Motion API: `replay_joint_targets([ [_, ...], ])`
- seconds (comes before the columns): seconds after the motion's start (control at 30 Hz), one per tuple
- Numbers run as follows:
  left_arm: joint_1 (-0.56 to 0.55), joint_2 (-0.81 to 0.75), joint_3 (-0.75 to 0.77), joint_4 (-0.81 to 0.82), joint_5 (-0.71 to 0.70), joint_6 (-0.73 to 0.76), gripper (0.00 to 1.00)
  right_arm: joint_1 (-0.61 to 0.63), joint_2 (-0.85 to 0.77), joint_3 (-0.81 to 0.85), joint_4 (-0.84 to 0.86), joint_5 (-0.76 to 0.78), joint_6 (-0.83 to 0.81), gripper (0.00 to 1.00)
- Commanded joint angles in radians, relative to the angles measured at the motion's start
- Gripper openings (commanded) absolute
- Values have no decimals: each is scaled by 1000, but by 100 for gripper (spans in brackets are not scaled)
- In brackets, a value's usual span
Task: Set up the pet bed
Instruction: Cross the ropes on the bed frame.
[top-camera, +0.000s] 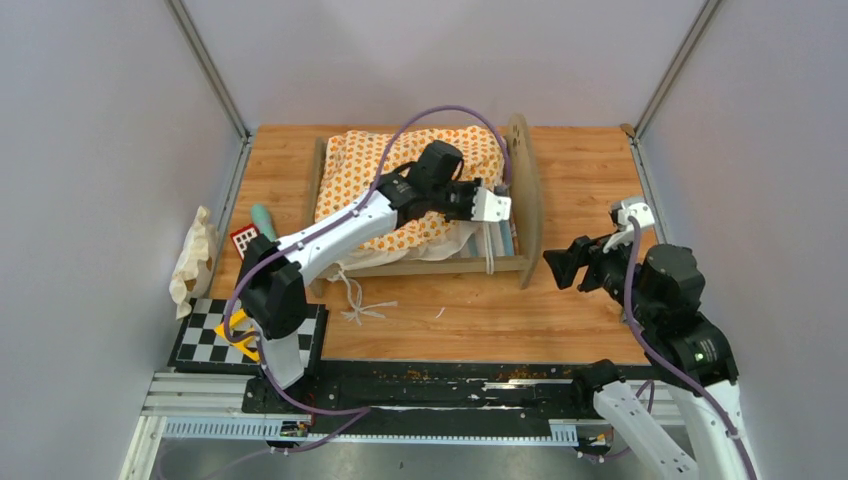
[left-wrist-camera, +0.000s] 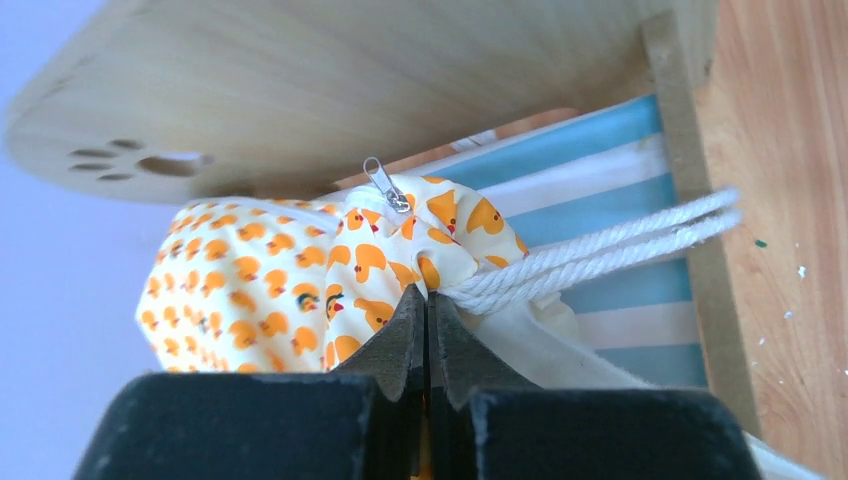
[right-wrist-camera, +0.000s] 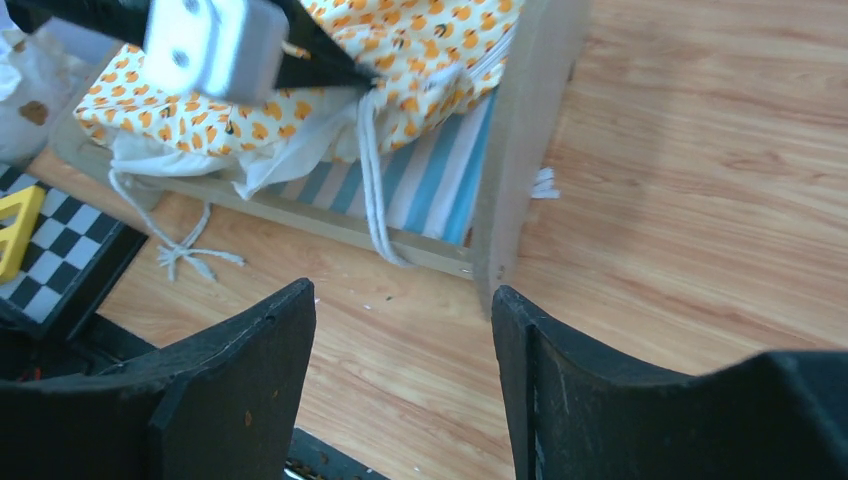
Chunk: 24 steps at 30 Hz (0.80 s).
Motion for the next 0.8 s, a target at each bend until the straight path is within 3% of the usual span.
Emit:
replay_joint_targets([
  [0.0, 64, -100, -15, 106, 125, -157, 0, 2, 60, -65, 151, -147, 92, 63],
  [0.2, 125, -165, -84, 206, 173, -234, 0, 84, 103, -154, 324, -177, 161, 56],
  [0.43, 146, -193, -114, 235, 182, -250, 0, 301, 307, -131, 425, 23, 109, 46],
  [0.57, 150, -213, -134, 246, 184, -248, 0, 312, 417, -111, 461, 172, 84, 45],
  [0.77, 160, -234, -159, 270, 187, -249, 0, 311, 513, -130, 541, 257, 81, 42],
])
